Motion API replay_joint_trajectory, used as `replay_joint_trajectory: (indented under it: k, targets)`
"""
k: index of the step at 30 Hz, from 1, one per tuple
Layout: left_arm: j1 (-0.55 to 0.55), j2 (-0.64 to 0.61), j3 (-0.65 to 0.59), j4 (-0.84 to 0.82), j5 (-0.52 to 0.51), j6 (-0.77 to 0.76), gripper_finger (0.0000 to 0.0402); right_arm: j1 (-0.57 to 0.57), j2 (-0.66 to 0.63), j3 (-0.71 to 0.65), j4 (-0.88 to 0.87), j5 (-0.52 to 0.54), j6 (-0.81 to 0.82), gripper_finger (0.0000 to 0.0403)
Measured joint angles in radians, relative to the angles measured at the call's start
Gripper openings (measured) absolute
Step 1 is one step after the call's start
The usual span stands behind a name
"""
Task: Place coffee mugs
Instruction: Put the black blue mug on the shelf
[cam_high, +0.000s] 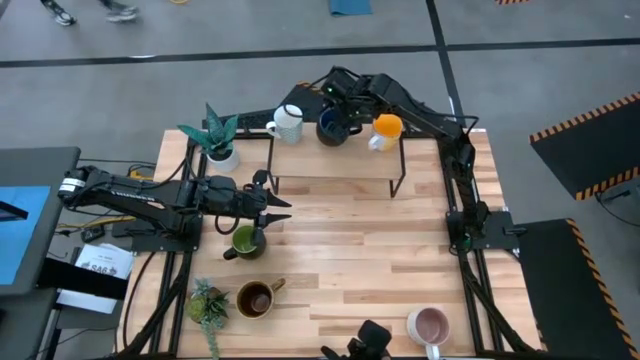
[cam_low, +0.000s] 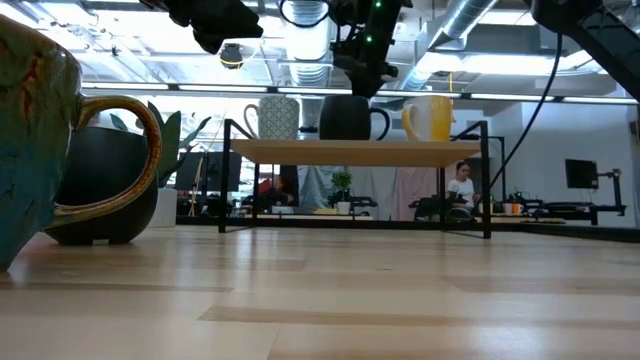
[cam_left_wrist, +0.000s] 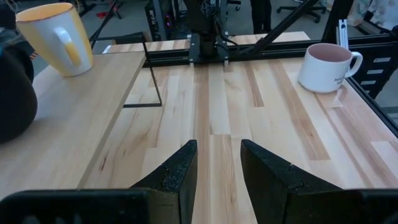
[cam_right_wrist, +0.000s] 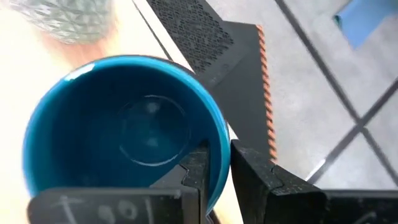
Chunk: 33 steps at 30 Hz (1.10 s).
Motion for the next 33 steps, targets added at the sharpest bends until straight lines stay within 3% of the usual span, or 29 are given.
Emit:
replay_joint_trajectory:
  k: [5,20,33]
  targets:
    - [0.000,0.000,0.000,0.000,0.000,0.000,0.0110,-0.007,-0.008,0.016,0.005,-0.043,0.012,0.0087]
    - [0.000,0.000,0.000,0.000,0.000,-0.004,0.0110,-0.033,-0.013,0.016,-0.001,-0.039,0.036,0.0087]
    - [0.000,0.000,0.000,-0.001,0.000,-0.004,0.0110,-0.033,-0.019,0.016,0.093,-0.038,-0.021,0.0086]
